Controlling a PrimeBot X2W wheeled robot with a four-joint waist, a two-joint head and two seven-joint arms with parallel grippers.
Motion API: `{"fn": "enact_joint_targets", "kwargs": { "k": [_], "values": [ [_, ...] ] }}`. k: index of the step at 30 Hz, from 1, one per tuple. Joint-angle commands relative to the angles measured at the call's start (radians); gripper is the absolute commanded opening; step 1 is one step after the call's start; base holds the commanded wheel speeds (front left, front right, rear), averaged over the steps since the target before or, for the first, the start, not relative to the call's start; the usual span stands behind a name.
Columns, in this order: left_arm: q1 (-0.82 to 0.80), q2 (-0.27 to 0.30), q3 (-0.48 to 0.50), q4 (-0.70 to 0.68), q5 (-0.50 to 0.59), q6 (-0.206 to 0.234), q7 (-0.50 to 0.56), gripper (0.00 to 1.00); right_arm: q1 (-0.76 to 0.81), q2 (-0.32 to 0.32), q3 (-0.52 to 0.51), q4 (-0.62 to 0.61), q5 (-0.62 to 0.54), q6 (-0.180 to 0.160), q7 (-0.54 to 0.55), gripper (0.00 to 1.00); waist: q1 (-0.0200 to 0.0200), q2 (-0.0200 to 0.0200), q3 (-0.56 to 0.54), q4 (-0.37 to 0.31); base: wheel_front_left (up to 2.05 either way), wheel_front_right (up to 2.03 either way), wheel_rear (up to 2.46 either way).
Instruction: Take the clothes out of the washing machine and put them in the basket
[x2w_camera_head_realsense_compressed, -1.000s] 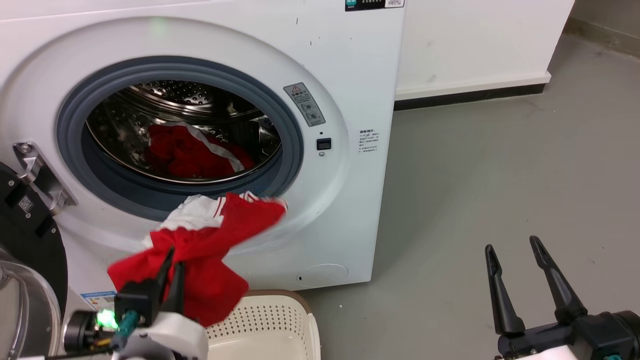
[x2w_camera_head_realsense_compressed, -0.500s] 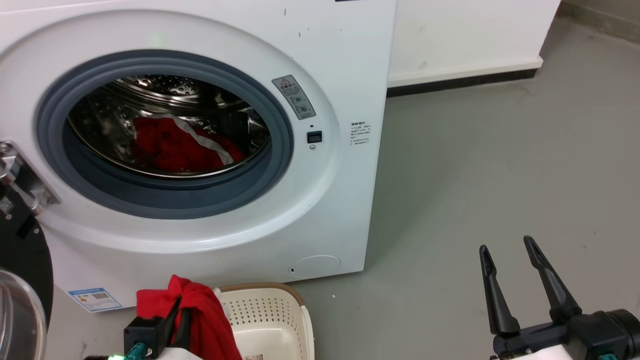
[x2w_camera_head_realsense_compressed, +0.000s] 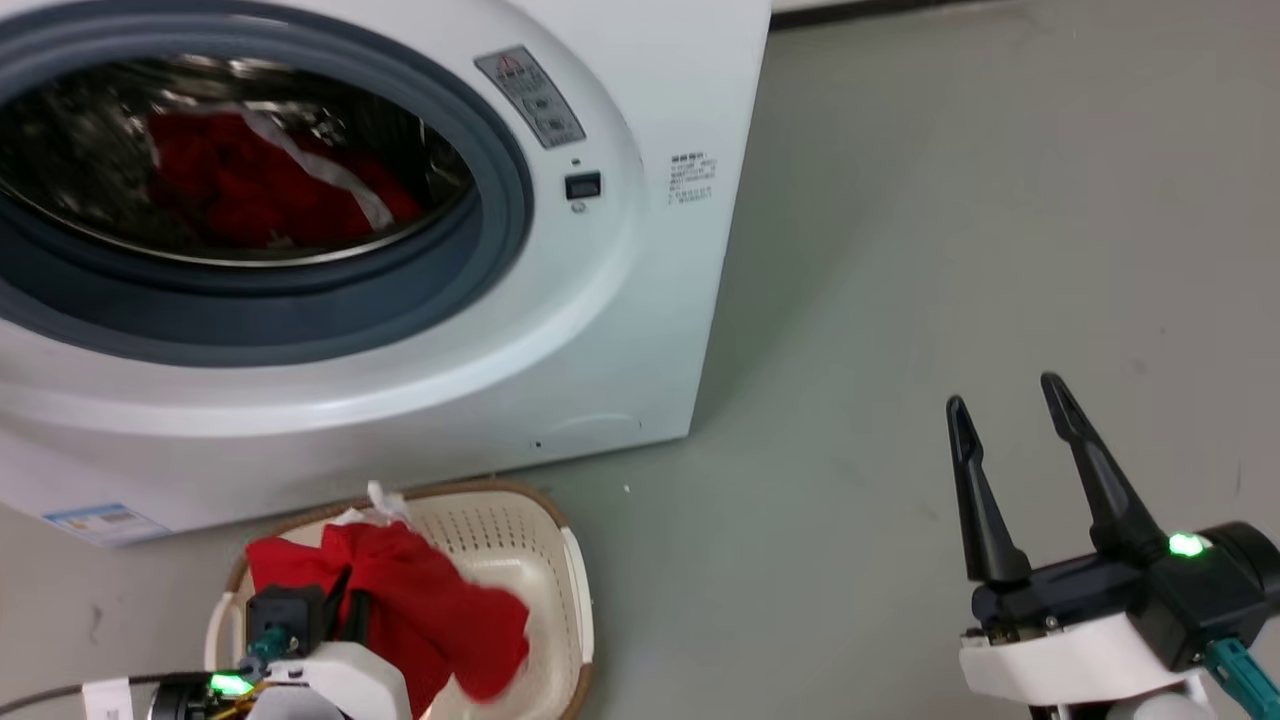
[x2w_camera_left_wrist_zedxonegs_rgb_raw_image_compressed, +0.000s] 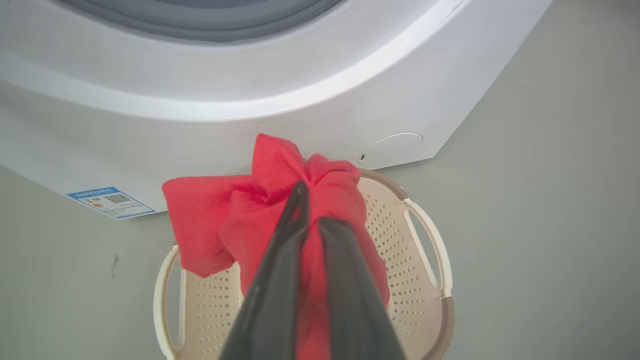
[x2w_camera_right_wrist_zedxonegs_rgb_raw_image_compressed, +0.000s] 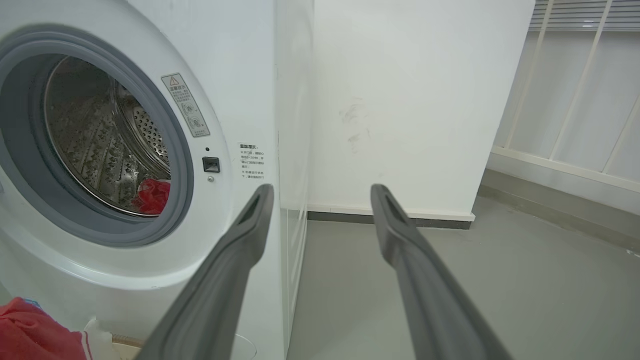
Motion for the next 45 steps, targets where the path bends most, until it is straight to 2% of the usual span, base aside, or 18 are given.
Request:
{"fn": "enact_joint_targets", "kwargs": {
  "k": [1, 5, 7, 15, 22, 32, 33, 34, 35, 45],
  "values": [
    [-0.023, -0.003, 0.005, 0.017, 0.011, -0.007, -0.005, 0.0, -0.022, 0.0, 0.004, -0.004, 0.004, -0.001, -0.002, 1.0, -0.0001, 0.0, 0.062, -0.018, 0.0, 0.0, 0.0],
    [-0.097, -0.016, 0.018, 0.121, 0.024, -0.041, -0.005, 0.0, -0.067, 0.0, 0.012, -0.012, 0.013, -0.001, -0.002, 1.0, -0.0001, 0.0, 0.138, -0.034, 0.0, 0.0, 0.0],
    [-0.163, -0.029, 0.026, 0.241, 0.03, -0.071, -0.004, 0.0, -0.109, 0.0, 0.014, -0.02, 0.026, -0.001, -0.002, 1.0, -0.0001, 0.0, 0.21, -0.048, 0.0, 0.0, 0.0],
    [-0.321, -0.038, 0.026, 0.45, 0.047, -0.103, -0.004, 0.0, -0.187, 0.0, 0.015, -0.039, 0.048, -0.001, -0.002, 1.0, -0.0001, 0.0, 0.359, -0.062, 0.0, 0.0, 0.0],
    [-0.44, -0.044, 0.009, 0.605, 0.056, -0.115, 0.002, 0.0, -0.235, 0.0, 0.012, -0.047, 0.063, -0.001, -0.002, 1.0, -0.0001, 0.0, 0.46, -0.059, 0.0, 0.0, 0.0],
    [-0.525, -0.055, -0.011, 0.68, 0.059, -0.106, 0.025, 0.0, -0.269, 0.0, 0.005, -0.052, 0.083, -0.001, -0.002, 1.0, -0.0001, 0.0, 0.53, -0.053, 0.0, 0.0, 0.0],
    [-0.526, -0.059, -0.011, 0.684, 0.055, -0.11, 0.033, 0.11, -0.27, 0.0, 0.004, -0.051, 0.084, -0.001, -0.002, 1.0, -0.0001, 0.0, 0.53, -0.053, 0.0, 0.0, 0.0],
    [-0.526, -0.06, -0.012, 0.687, 0.052, -0.111, 0.04, 0.45, -0.272, 0.0, 0.004, -0.048, 0.085, -0.001, -0.002, 1.0, -0.0001, 0.0, 0.528, -0.053, 0.0, 0.0, 0.0],
    [-0.526, -0.06, -0.013, 0.689, 0.053, -0.109, 0.041, 1.0, -0.272, 0.0, 0.004, -0.046, 0.085, -0.001, -0.002, 1.0, -0.0001, 0.0, 0.524, -0.053, 0.0, 0.0, 0.0],
    [-0.45, -0.096, -0.016, 0.691, 0.039, -0.109, 0.002, 1.0, -0.22, 0.0, -0.007, -0.016, 0.071, -0.001, -0.002, 1.0, -0.0001, 0.0, 0.389, -0.029, 0.0, 0.0, 0.0]
  ]
}}
